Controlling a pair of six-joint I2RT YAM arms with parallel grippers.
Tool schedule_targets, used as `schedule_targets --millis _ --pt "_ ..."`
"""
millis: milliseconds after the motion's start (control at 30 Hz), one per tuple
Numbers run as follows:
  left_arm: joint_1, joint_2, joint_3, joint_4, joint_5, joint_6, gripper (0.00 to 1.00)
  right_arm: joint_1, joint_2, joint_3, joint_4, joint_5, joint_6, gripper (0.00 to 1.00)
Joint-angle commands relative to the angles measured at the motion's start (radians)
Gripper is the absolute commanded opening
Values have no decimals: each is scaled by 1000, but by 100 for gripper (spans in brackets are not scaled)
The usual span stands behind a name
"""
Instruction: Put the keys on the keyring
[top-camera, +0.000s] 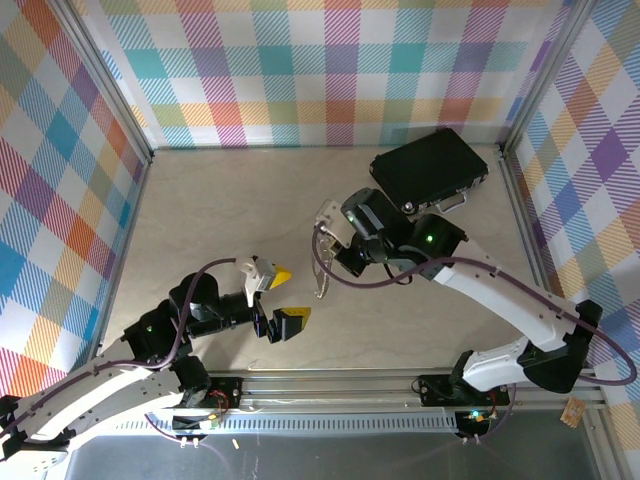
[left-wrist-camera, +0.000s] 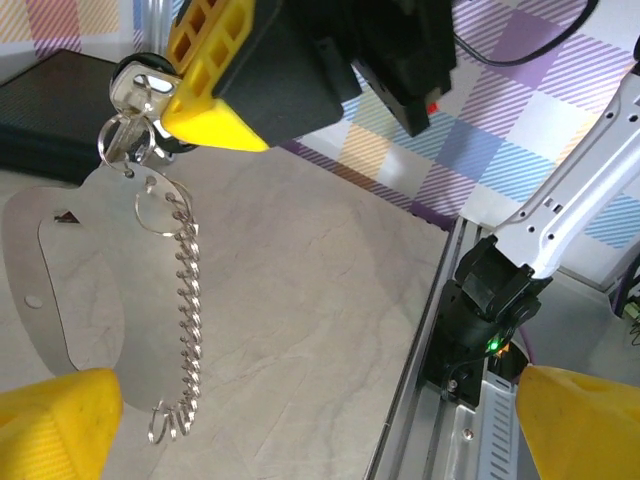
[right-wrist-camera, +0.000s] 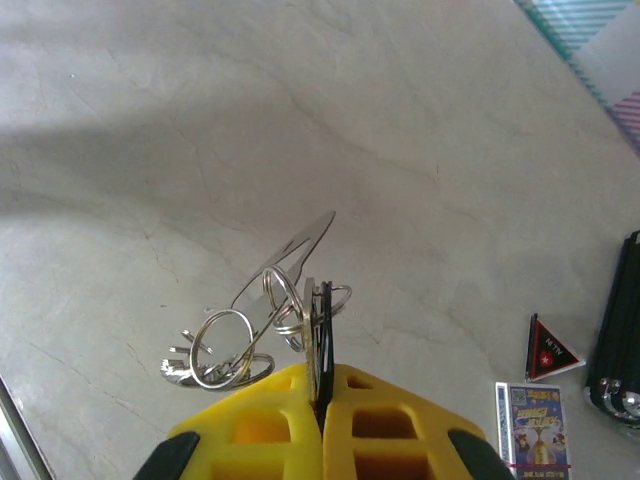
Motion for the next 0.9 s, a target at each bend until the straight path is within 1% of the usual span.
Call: schedule_targets --millis 0,133,400,867 --pt "-3 -18 -6 18 -29 -10 100 -39 19 24 48 -80 17 0" --pt "-2 -13 -2 -2 -53 -8 100 -78 52 30 72 -125 20 0" --pt "-2 -11 8 -22 -90 -16 100 -143 149 86 83 -166 19 0" --pt "-2 -21 18 -44 -116 -18 100 -163 337 200 126 -200 41 0"
